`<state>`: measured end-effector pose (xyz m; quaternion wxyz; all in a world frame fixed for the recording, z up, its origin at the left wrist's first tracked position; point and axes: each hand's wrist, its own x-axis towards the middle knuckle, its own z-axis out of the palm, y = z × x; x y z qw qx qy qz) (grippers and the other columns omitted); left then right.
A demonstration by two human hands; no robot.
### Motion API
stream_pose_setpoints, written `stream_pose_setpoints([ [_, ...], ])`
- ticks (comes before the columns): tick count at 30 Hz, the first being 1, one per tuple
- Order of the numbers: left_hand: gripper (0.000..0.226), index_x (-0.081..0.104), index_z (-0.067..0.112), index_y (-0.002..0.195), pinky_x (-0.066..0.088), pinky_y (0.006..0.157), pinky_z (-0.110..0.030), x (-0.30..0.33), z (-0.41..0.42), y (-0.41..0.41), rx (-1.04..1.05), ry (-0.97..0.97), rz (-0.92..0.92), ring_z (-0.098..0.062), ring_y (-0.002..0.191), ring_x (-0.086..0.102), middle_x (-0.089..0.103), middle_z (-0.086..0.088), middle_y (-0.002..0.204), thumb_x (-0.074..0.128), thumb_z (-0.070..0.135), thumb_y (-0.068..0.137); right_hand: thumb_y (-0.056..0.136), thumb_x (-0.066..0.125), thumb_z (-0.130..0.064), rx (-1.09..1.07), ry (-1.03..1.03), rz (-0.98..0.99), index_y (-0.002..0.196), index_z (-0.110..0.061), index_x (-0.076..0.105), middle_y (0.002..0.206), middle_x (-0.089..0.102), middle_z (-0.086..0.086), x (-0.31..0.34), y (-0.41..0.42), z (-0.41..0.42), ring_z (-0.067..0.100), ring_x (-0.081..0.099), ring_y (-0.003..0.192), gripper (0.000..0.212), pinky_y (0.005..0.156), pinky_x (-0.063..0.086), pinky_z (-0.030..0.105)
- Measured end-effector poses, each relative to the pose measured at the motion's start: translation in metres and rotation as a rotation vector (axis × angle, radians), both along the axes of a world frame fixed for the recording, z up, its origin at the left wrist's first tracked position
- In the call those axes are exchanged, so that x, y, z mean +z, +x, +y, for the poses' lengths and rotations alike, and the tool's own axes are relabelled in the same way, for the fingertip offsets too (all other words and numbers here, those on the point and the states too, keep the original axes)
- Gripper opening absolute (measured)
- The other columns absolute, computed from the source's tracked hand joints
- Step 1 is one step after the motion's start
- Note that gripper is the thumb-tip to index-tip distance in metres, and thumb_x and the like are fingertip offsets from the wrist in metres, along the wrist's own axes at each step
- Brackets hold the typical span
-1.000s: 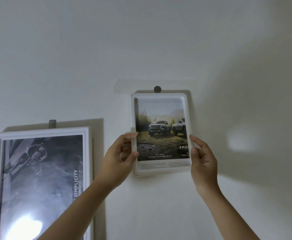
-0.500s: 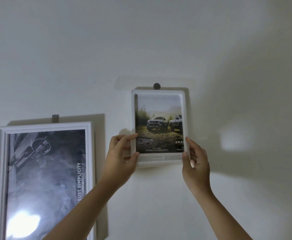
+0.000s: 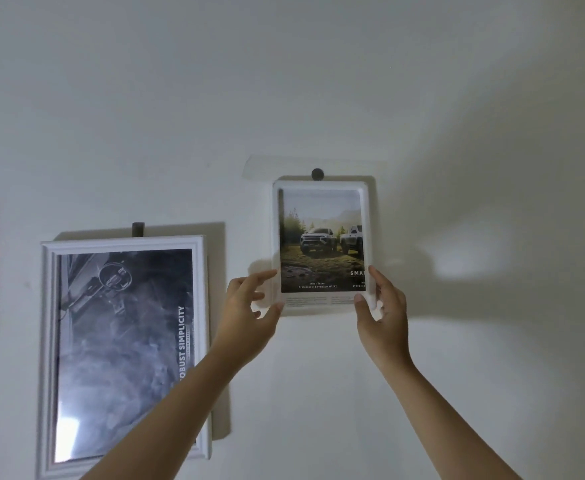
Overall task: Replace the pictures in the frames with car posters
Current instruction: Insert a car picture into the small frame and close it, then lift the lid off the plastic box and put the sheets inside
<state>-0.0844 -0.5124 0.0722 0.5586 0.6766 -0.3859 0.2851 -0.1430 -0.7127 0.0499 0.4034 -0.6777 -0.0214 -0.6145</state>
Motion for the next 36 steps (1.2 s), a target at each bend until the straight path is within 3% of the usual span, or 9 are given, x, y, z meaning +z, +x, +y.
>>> stream_pose_setpoints([
  [3, 0.045, 0.049, 0.036, 0.121, 0.047, 0.088, -0.028, -0.019, 0.008, -0.013, -0.012, 0.009, 0.059, -0.006, 0.103, 0.053, 0.044, 0.005, 0.121, 0.065, 0.016, 0.084, 0.089, 0.060, -0.015, -0.018, 0.012, 0.053, 0.133, -0.036, 0.044, 0.120, 0.043, -0.005, -0.012, -0.017, 0.003, 0.008, 0.045, 0.115, 0.051, 0.102, 0.034, 0.025],
  [11, 0.044, 0.050, 0.029, 0.123, 0.042, 0.086, -0.026, -0.139, 0.021, -0.063, -0.042, 0.163, 0.342, -0.008, 0.106, 0.053, 0.051, 0.005, 0.120, 0.065, 0.019, 0.084, 0.090, 0.059, -0.019, -0.084, -0.026, 0.408, 0.140, -0.032, 0.035, 0.126, 0.041, -0.006, -0.122, -0.083, 0.004, 0.002, 0.043, 0.115, 0.057, 0.095, 0.028, 0.018],
  [23, 0.040, 0.055, 0.017, 0.120, 0.041, 0.087, -0.029, -0.348, 0.027, -0.132, -0.054, 0.552, 0.885, -0.021, 0.110, 0.054, 0.056, -0.009, 0.122, 0.068, 0.021, 0.082, 0.088, 0.062, -0.029, -0.221, 0.106, 1.151, 0.142, -0.020, 0.032, 0.135, 0.041, 0.014, -0.329, -0.202, -0.053, 0.026, 0.040, 0.127, 0.063, 0.094, 0.030, 0.025],
  [27, 0.047, 0.051, 0.009, 0.126, 0.040, 0.085, -0.029, -0.390, 0.026, -0.152, -0.030, 0.643, 1.002, -0.022, 0.103, 0.050, 0.052, -0.012, 0.121, 0.067, 0.017, 0.083, 0.086, 0.064, -0.028, -0.264, 0.178, 1.284, 0.141, -0.013, 0.036, 0.138, 0.040, 0.018, -0.365, -0.234, -0.068, 0.033, 0.035, 0.132, 0.064, 0.106, 0.031, 0.038],
  [31, 0.049, 0.049, 0.014, 0.127, 0.041, 0.091, -0.033, -0.417, 0.027, -0.161, 0.019, 0.707, 1.069, -0.028, 0.123, 0.047, 0.044, -0.014, 0.140, 0.068, 0.022, 0.082, 0.078, 0.069, -0.037, -0.274, 0.237, 1.333, 0.137, -0.013, 0.043, 0.123, 0.053, 0.020, -0.387, -0.250, -0.078, 0.035, 0.049, 0.120, 0.068, 0.102, 0.041, 0.044],
  [36, 0.051, 0.048, 0.014, 0.129, 0.040, 0.101, -0.039, -0.426, 0.022, -0.164, 0.007, 0.724, 1.106, -0.028, 0.127, 0.044, 0.044, -0.014, 0.141, 0.067, 0.024, 0.083, 0.083, 0.066, -0.033, -0.280, 0.260, 1.415, 0.141, -0.019, 0.038, 0.130, 0.044, 0.024, -0.398, -0.252, -0.084, 0.038, 0.038, 0.127, 0.066, 0.107, 0.033, 0.040],
])
